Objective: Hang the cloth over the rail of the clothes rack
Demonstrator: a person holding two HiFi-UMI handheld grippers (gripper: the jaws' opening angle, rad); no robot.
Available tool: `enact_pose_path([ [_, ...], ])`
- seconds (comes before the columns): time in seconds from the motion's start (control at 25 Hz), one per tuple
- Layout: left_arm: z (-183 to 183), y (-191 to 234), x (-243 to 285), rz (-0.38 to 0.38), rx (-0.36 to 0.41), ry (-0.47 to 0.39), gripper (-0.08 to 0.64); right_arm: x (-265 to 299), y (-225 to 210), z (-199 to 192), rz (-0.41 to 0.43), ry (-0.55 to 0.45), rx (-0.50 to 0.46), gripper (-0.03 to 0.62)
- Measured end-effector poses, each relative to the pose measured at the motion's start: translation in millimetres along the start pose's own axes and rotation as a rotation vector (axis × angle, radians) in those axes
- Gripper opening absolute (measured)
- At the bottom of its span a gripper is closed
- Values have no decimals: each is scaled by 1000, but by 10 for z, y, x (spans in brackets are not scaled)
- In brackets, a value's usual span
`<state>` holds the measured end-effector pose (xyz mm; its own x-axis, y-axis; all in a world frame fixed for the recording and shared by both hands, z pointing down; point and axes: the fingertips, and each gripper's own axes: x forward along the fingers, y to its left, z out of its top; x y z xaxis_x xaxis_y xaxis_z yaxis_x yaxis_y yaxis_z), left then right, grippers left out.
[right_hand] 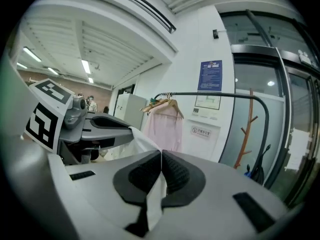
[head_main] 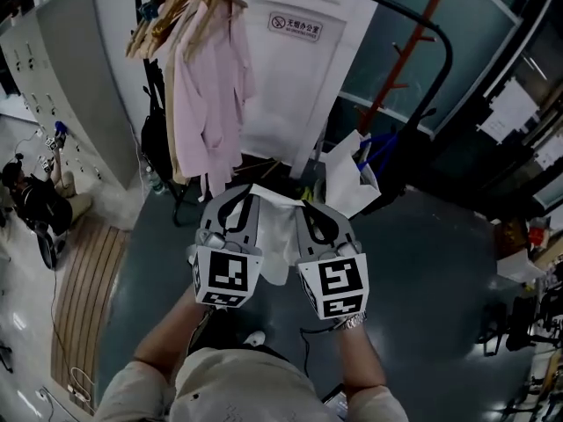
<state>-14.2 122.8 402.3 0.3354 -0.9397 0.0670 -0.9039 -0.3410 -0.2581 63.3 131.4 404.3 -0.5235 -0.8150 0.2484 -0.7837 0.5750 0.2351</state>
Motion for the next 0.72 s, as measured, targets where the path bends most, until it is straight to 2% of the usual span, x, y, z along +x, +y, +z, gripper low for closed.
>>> enact_pose_path([
  [0.16, 530, 355, 533, -48, 89, -130, 17, 368, -504, 646, -56, -93, -49, 18],
  [0.24, 761, 602, 847, -50, 148, -192, 17, 629, -743, 975, -86, -125, -106, 18],
  [0.4, 1312, 1178, 1541, -8, 269, -331, 17, 1170, -1222, 1682, -193, -181, -233, 18],
  [0.56, 2077, 1576, 2057, -14, 324, -451, 17, 1418, -1696, 2491, -285, -266, -322, 18],
  [0.72, 2740, 1839, 2323, 62, 446, -586, 17, 1502, -2035, 3128, -350, -376, -397, 18],
])
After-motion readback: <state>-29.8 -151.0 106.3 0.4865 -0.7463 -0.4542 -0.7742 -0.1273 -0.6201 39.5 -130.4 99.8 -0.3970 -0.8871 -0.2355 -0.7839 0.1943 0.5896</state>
